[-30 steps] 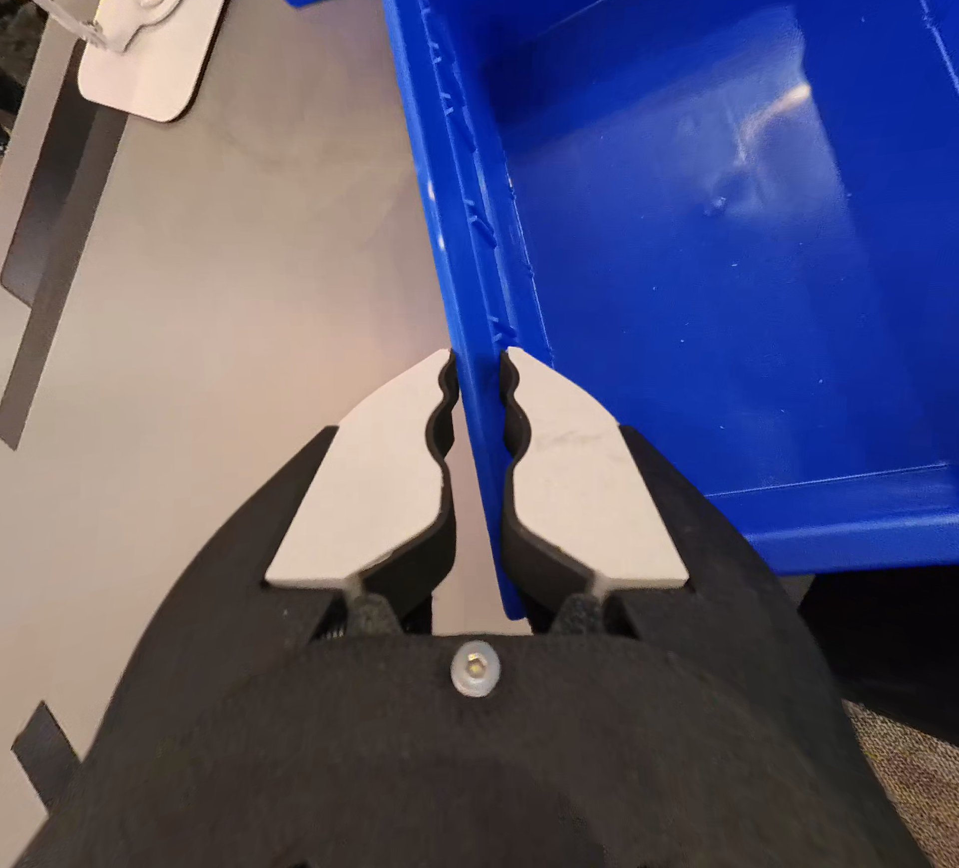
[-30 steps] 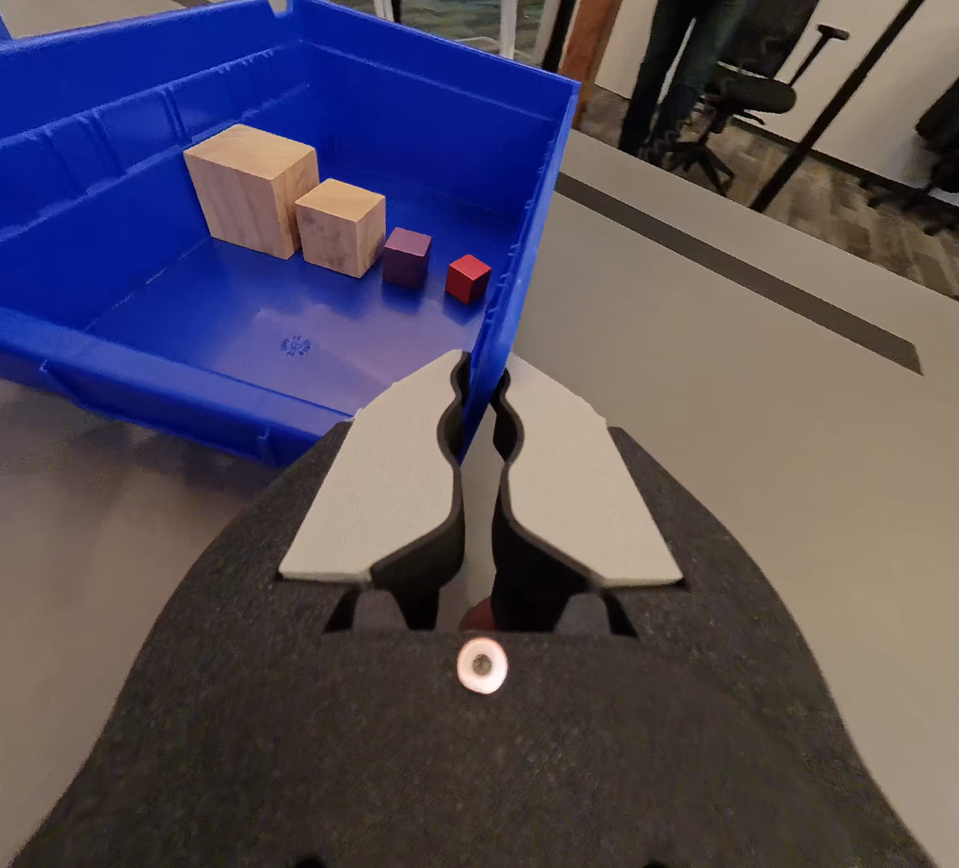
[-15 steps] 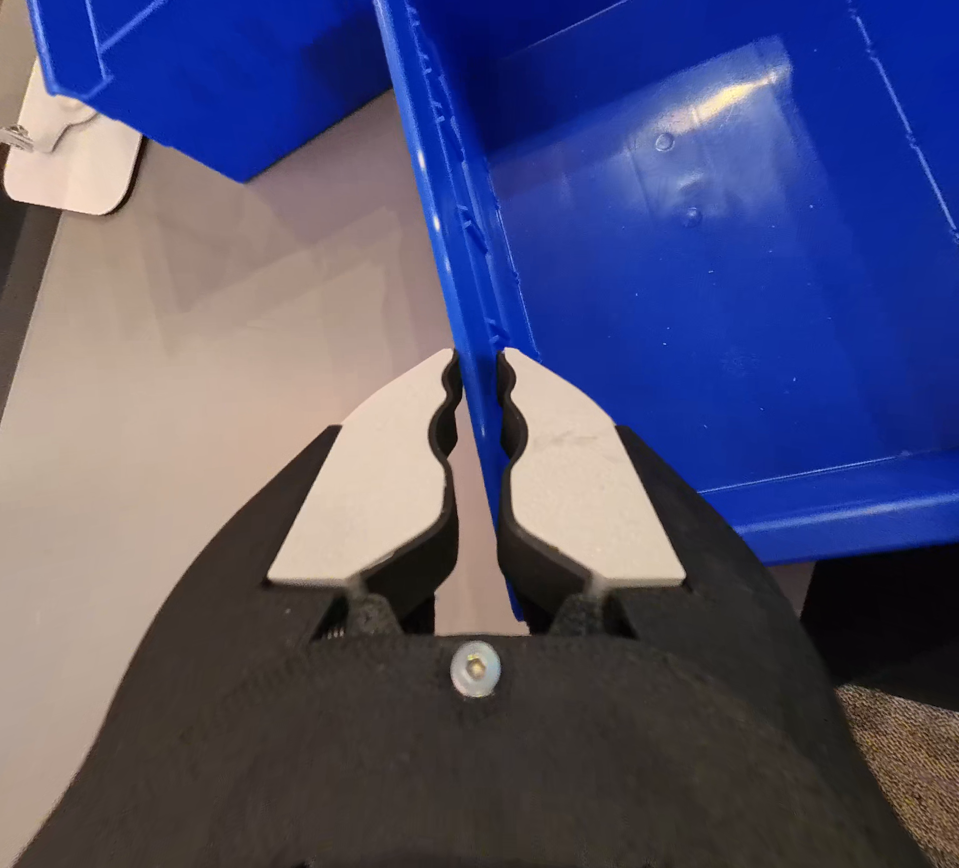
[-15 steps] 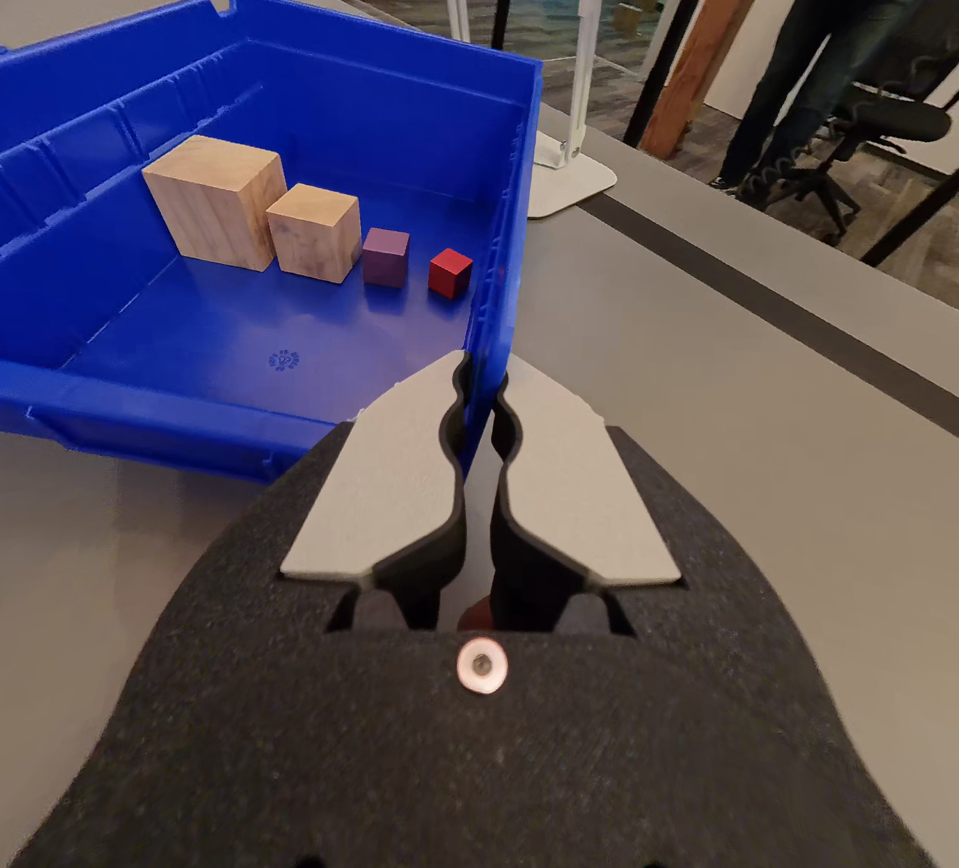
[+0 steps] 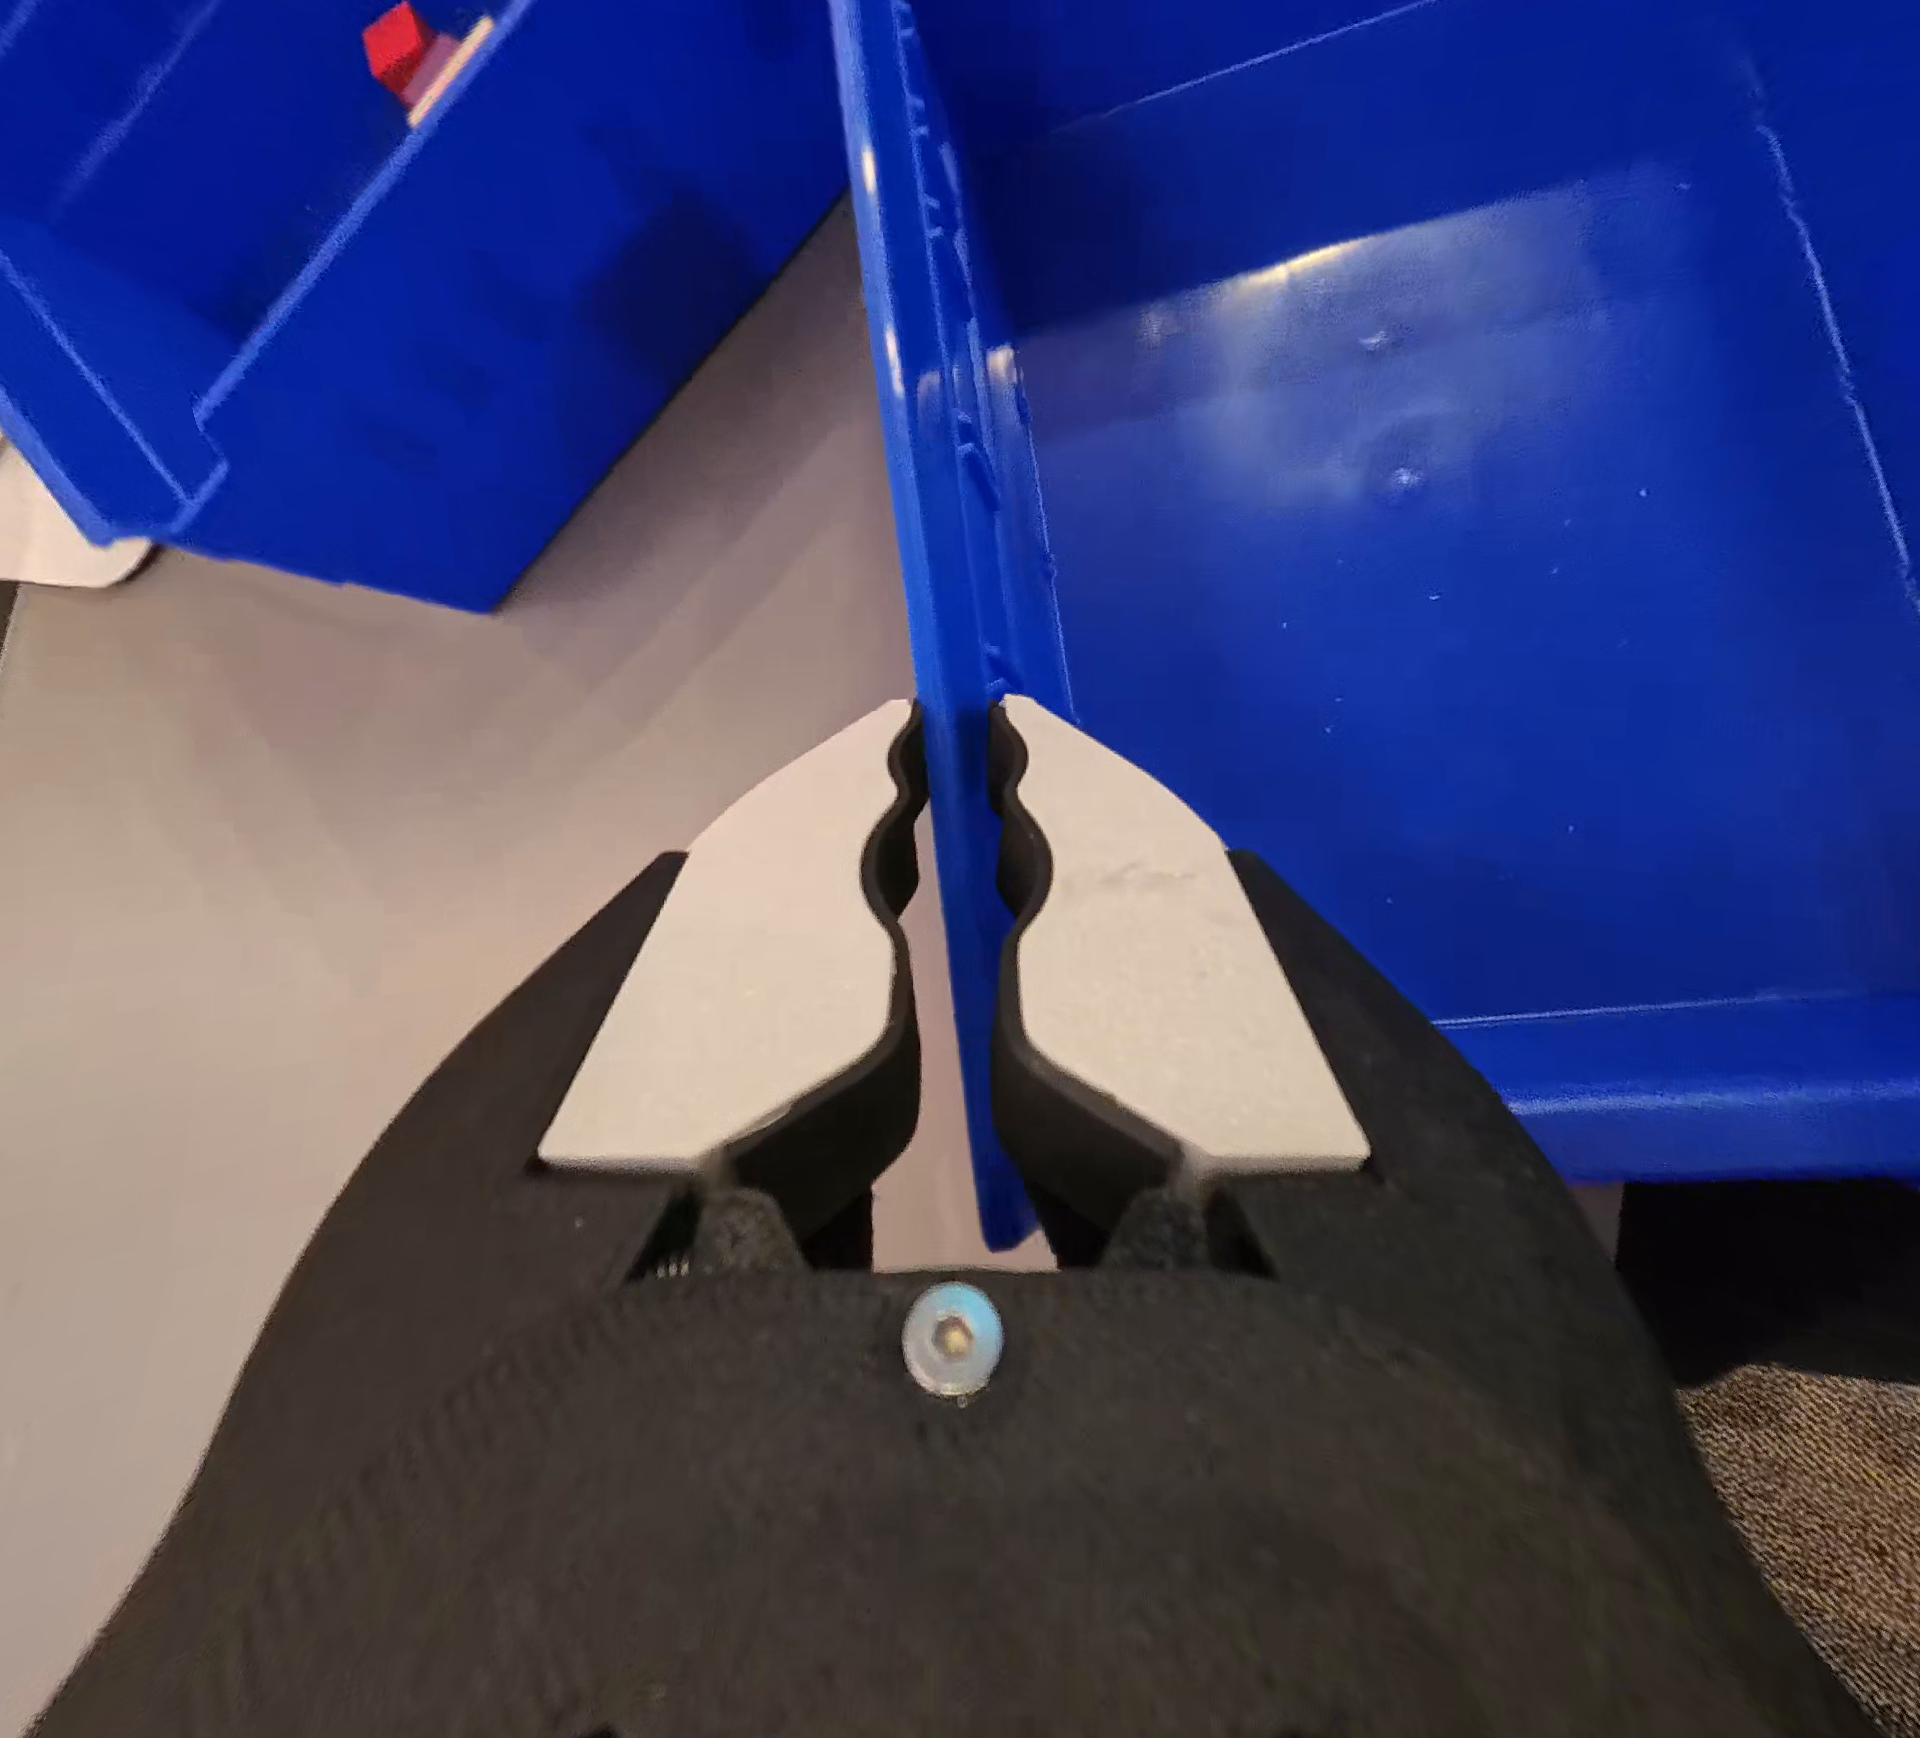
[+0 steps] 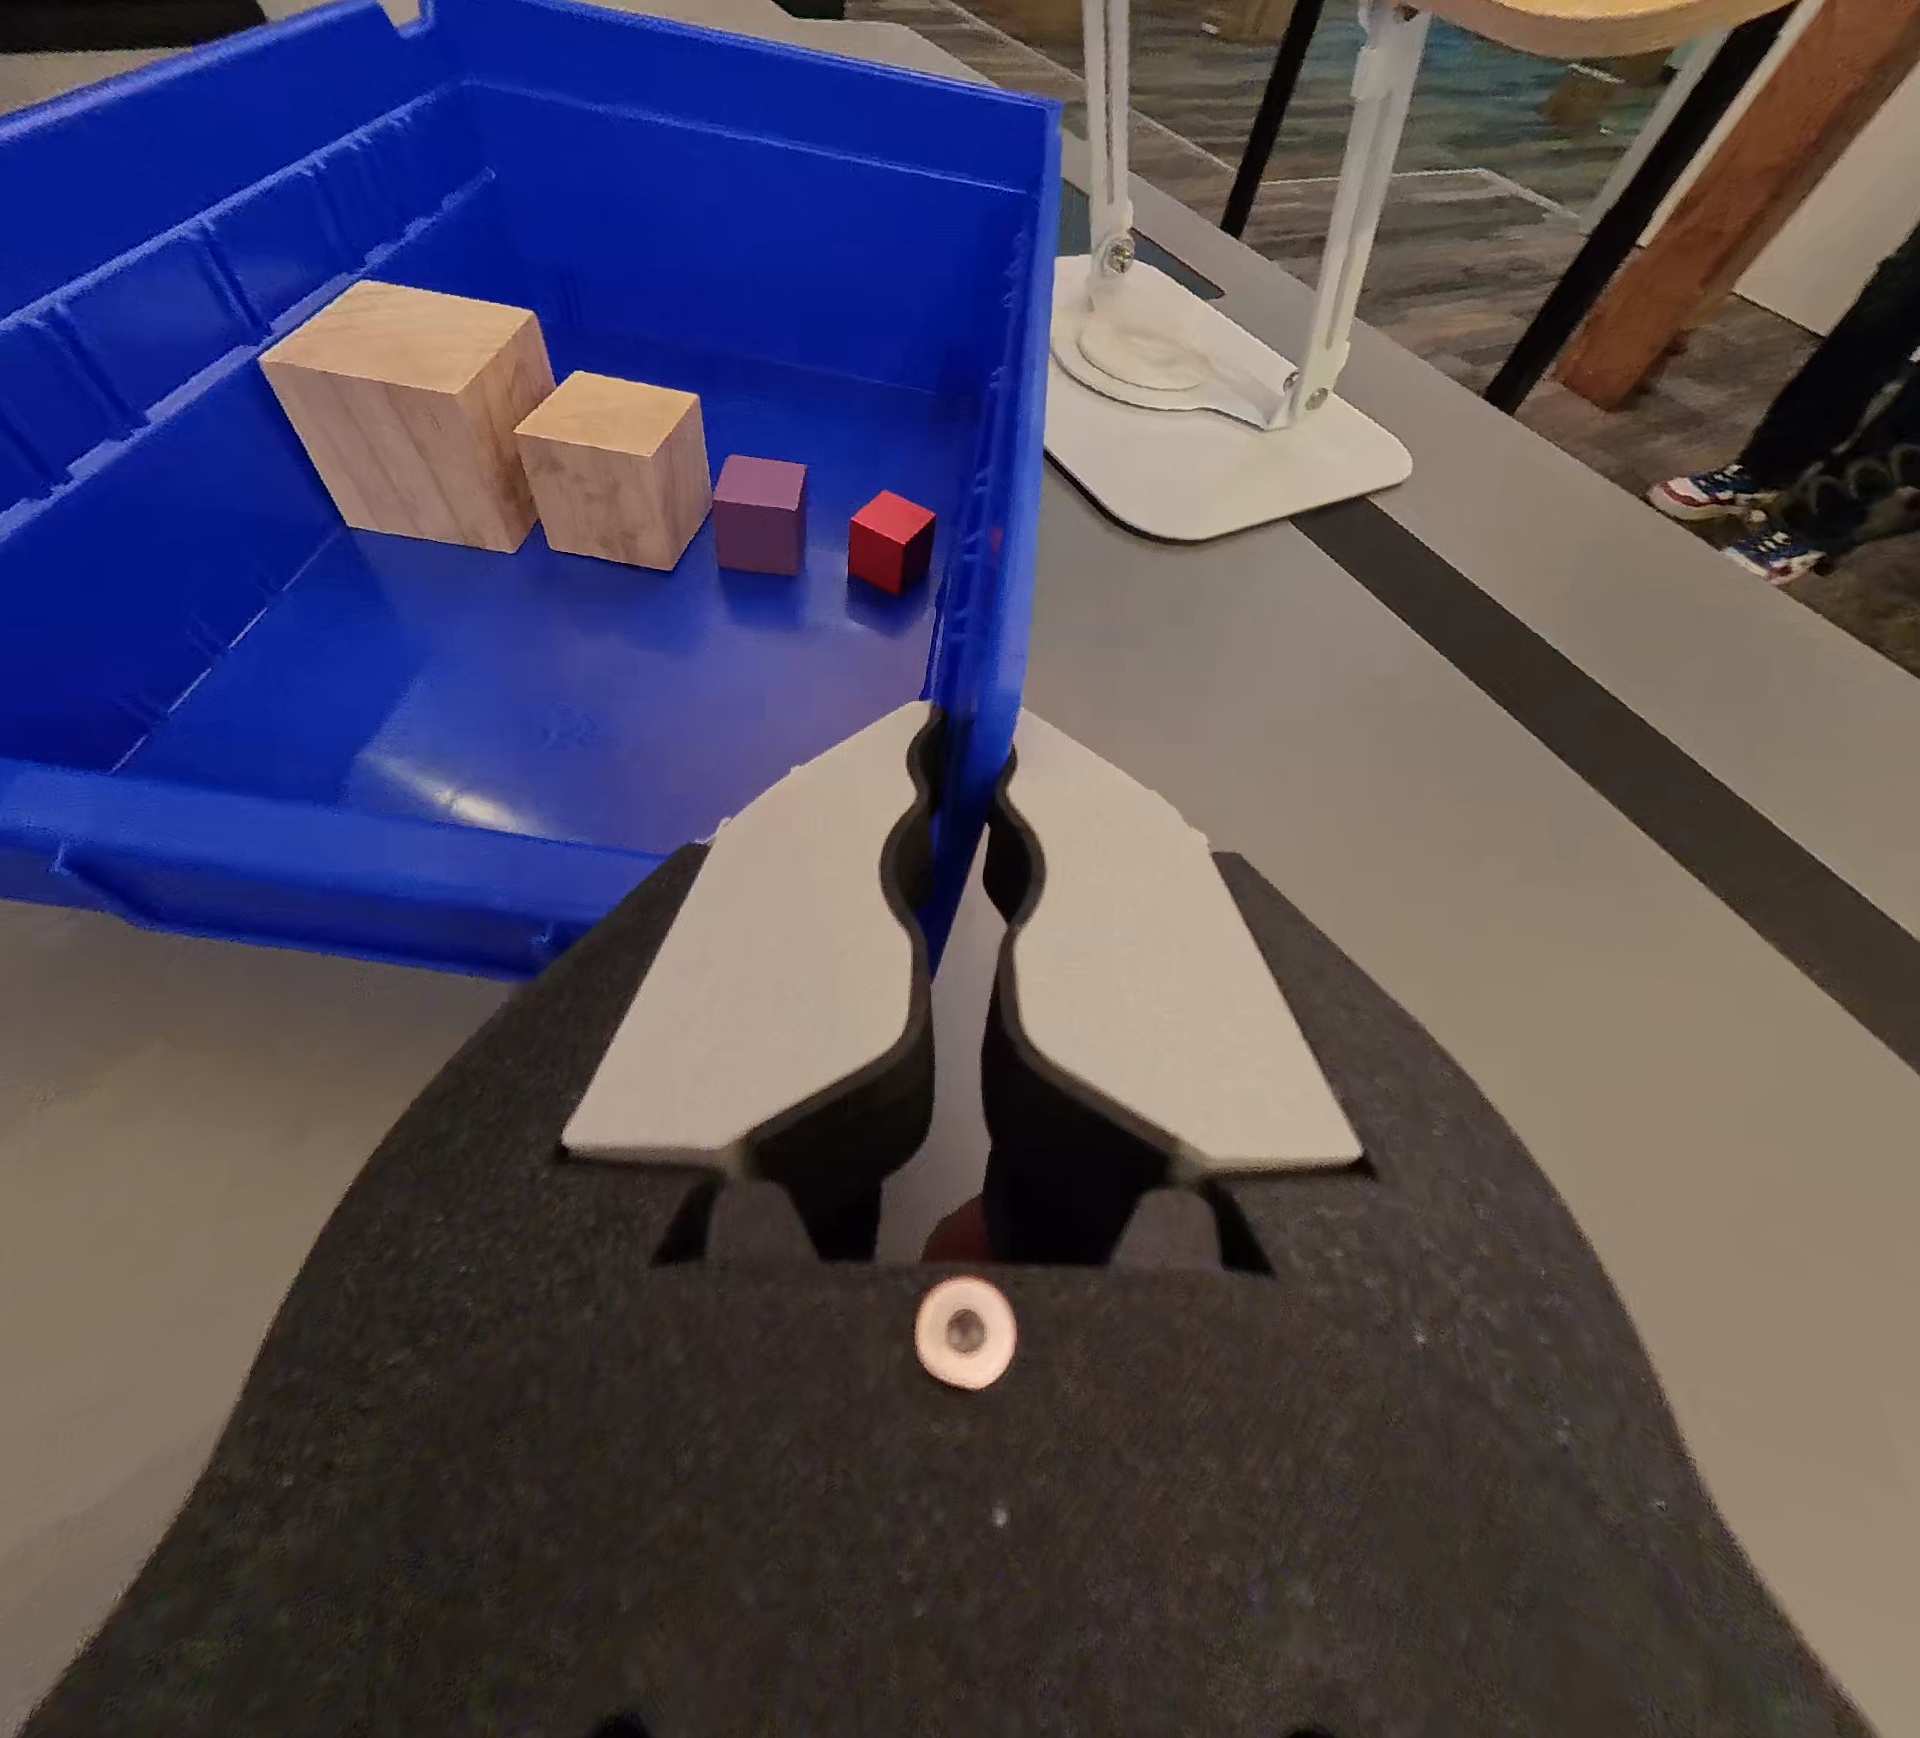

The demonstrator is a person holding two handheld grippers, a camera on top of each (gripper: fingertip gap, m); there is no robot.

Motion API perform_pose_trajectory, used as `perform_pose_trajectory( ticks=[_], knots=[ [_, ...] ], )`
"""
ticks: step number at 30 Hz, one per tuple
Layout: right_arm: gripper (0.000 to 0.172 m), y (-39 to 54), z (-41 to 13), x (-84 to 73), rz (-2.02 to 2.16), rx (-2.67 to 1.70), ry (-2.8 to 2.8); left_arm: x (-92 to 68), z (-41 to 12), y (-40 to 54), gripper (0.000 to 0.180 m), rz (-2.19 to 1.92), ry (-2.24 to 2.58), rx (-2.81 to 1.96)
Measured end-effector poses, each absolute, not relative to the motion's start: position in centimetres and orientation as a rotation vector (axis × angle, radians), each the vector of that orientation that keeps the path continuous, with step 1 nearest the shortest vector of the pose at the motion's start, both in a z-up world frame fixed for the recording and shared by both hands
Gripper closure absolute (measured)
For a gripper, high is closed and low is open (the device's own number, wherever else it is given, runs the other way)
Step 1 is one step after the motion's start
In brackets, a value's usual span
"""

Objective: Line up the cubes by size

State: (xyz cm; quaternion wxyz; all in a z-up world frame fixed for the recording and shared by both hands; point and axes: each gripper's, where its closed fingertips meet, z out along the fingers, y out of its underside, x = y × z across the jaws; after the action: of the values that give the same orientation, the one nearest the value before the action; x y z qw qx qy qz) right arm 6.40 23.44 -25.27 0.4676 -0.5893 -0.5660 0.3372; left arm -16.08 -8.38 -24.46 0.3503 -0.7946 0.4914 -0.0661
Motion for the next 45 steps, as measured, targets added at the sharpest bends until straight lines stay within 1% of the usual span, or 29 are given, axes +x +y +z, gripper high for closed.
perform_pose_trajectory(
  ticks=[11, 25, 26, 28, 29, 30, 32, 34, 36, 37, 39, 42, 45],
  knots=[
    [0.167, 23.7, -25.3, 0.2, 0.878, -1.372, -1.493, -13.2, -24.5, -5.2, 0.169, -0.174, 1.289, -2.06],
    [0.166, 23.5, -25.3, -2.8, 0.874, -1.378, -1.505, -10.3, -24.4, -1.3, 0.166, -0.17, 1.228, -2.074],
    [0.165, 23.6, -25.3, -3.0, 0.863, -1.375, -1.51, -10.2, -24.4, -1.2, 0.166, -0.161, 1.233, -2.071],
    [0.15, 23.6, -24.9, -3.0, 0.853, -1.354, -1.503, -10.1, -24.4, -1.0, 0.165, -0.137, 1.24, -2.064],
    [0.144, 23.7, -24.3, -2.7, 0.848, -1.351, -1.478, -10.1, -24.4, -0.9, 0.164, -0.13, 1.238, -2.06],
    [0.141, 23.9, -23.5, -2.3, 0.849, -1.352, -1.45, -10.1, -24.3, -0.9, 0.154, -0.132, 1.235, -2.057],
    [0.137, 24.0, -21.9, -1.0, 0.831, -1.35, -1.399, -10.4, -24.3, -1.0, 0.144, -0.139, 1.215, -2.066],
    [0.137, 23.5, -20.1, 0.8, 0.804, -1.363, -1.349, -10.8, -23.7, -1.1, 0.137, -0.155, 1.184, -2.054],
    [0.136, 21.7, -18.5, 2.7, 0.806, -1.378, -1.336, -11.8, -22.7, -1.2, 0.134, -0.14, 1.154, -2.042],
    [0.136, 20.6, -17.8, 3.7, 0.815, -1.407, -1.316, -12.3, -22.0, -1.0, 0.135, -0.125, 1.138, -2.031],
    [0.131, 16.9, -17.3, 5.3, 0.857, -1.478, -1.343, -13.7, -20.6, -0.5, 0.138, -0.063, 1.11, -1.997],
    [0.128, 11.0, -18.1, 7.2, 0.891, -1.596, -1.359, -15.4, -19.0, 0.8, 0.143, 0.051, 1.131, -1.943],
    [0.126, 6.8, -19.7, 8.5, 0.845, -1.704, -1.349, -16.3, -19.2, 2.5, 0.142, 0.161, 1.227, -1.918]
  ],
)
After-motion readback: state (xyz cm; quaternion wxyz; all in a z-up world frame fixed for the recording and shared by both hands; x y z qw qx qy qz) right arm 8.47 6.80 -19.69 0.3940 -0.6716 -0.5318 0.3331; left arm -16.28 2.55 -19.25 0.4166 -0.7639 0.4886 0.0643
